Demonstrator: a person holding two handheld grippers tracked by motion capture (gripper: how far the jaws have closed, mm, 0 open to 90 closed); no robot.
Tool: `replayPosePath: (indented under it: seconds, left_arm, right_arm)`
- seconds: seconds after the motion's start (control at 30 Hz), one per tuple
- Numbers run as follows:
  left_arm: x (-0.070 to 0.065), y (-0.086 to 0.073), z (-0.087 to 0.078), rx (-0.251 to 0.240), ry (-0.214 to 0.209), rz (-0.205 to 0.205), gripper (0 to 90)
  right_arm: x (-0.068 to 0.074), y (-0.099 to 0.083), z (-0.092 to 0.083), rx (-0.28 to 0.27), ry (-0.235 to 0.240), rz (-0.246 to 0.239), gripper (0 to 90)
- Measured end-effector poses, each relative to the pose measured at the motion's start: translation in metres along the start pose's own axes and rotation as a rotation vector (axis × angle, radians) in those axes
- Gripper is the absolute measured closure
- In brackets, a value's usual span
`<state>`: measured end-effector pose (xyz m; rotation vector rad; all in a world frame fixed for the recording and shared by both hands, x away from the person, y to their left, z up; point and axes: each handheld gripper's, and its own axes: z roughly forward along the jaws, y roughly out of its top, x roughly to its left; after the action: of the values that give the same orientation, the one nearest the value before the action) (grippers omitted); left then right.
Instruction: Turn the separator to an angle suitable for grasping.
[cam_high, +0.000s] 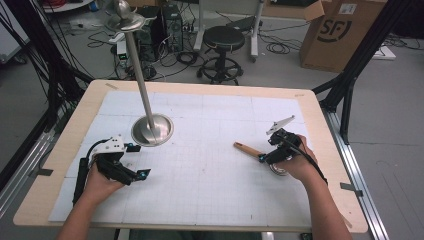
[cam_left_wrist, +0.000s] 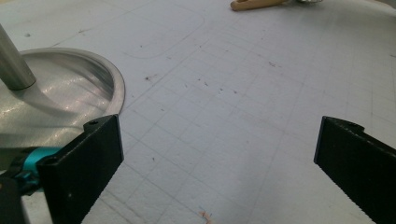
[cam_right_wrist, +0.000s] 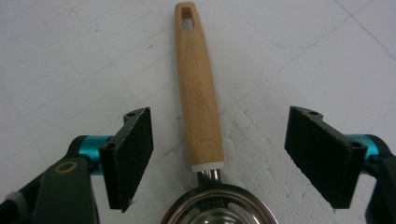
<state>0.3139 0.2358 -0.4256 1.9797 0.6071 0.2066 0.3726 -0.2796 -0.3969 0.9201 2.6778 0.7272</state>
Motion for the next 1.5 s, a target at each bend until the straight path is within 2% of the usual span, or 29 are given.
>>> replayPosePath:
  seconds: [0.1,0.2,0.43,0.57,0.63,0.83,0.93,0.97,1.1,1.27,1.5]
  left_arm:
    - [0.000,0.000,0.000,0.002,-0.001,0.004,1.9]
    - [-0.001,0.000,0.000,0.003,-0.002,0.005,1.9]
    - [0.001,0.001,0.000,-0.005,-0.001,-0.001,1.9]
    - [0.001,0.001,0.000,-0.008,-0.002,0.001,1.9]
    - [0.000,0.001,0.001,-0.001,-0.003,0.002,1.9]
    - [0.000,0.001,0.000,-0.002,-0.003,0.006,1.9]
    - [-0.001,0.001,0.001,-0.003,-0.001,0.003,1.9]
    - [-0.001,0.001,0.001,0.002,-0.002,0.006,1.9]
    - [-0.002,0.001,0.001,0.007,-0.004,0.010,1.9]
    - [-0.002,0.001,0.001,0.014,-0.001,0.007,1.9]
    - [-0.004,0.000,0.003,0.036,-0.006,0.020,1.9]
  right_arm:
    - [0.001,0.000,0.003,0.027,0.003,-0.005,29.5]
    - [0.002,0.001,0.006,0.071,-0.006,-0.032,33.5]
    - [0.003,0.006,0.009,0.131,-0.005,-0.071,40.9]
    - [0.002,0.008,0.009,0.145,-0.001,-0.076,43.0]
    - [0.002,0.010,0.010,0.174,0.000,-0.080,44.5]
    - [0.002,0.010,0.012,0.177,0.009,-0.083,46.9]
    - [0.003,0.010,0.016,0.202,0.017,-0.076,48.9]
    - [0.004,0.010,0.018,0.219,0.014,-0.094,50.7]
    - [0.007,0.011,0.024,0.242,0.017,-0.109,55.9]
    - [0.003,0.010,0.024,0.232,0.056,-0.088,60.7]
    - [0.002,0.009,0.025,0.227,0.069,-0.073,62.8]
